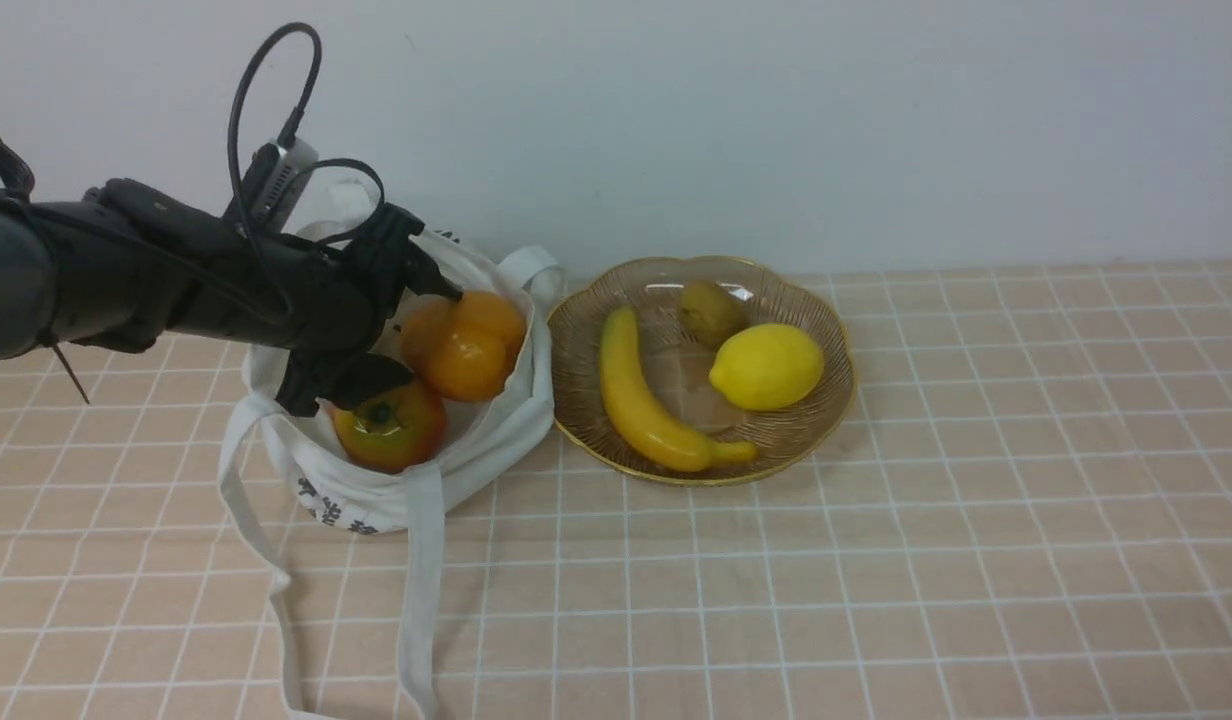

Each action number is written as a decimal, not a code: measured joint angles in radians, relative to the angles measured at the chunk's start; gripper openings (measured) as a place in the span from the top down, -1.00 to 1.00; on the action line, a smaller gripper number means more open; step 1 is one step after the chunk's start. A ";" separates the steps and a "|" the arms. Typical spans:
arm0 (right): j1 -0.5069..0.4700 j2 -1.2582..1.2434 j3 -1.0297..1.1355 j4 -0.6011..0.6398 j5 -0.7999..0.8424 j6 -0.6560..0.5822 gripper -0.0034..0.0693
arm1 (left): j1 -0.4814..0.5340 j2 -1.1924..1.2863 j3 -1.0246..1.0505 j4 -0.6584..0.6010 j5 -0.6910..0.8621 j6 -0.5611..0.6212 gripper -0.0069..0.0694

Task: Take the fruit out of the bag on the brown coffee tablecloth and place them on the plate.
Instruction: 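Reach into the bag and grasp the red fruit inside it with the left gripper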

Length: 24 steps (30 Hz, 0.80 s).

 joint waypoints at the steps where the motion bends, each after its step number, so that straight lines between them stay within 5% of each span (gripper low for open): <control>1: 0.000 0.000 0.000 0.000 0.000 0.000 0.94 | 0.000 0.005 0.000 -0.011 -0.002 0.000 -0.68; 9: 0.000 0.000 0.000 0.000 0.000 0.000 0.94 | 0.000 0.018 -0.001 -0.104 -0.013 0.000 -0.38; 17: 0.000 0.000 0.000 0.000 0.000 0.000 0.94 | 0.000 0.018 -0.001 -0.134 -0.016 0.038 0.76; 24: 0.000 0.000 0.000 -0.001 0.000 0.000 0.94 | 0.000 0.018 -0.001 -0.137 0.004 0.087 0.84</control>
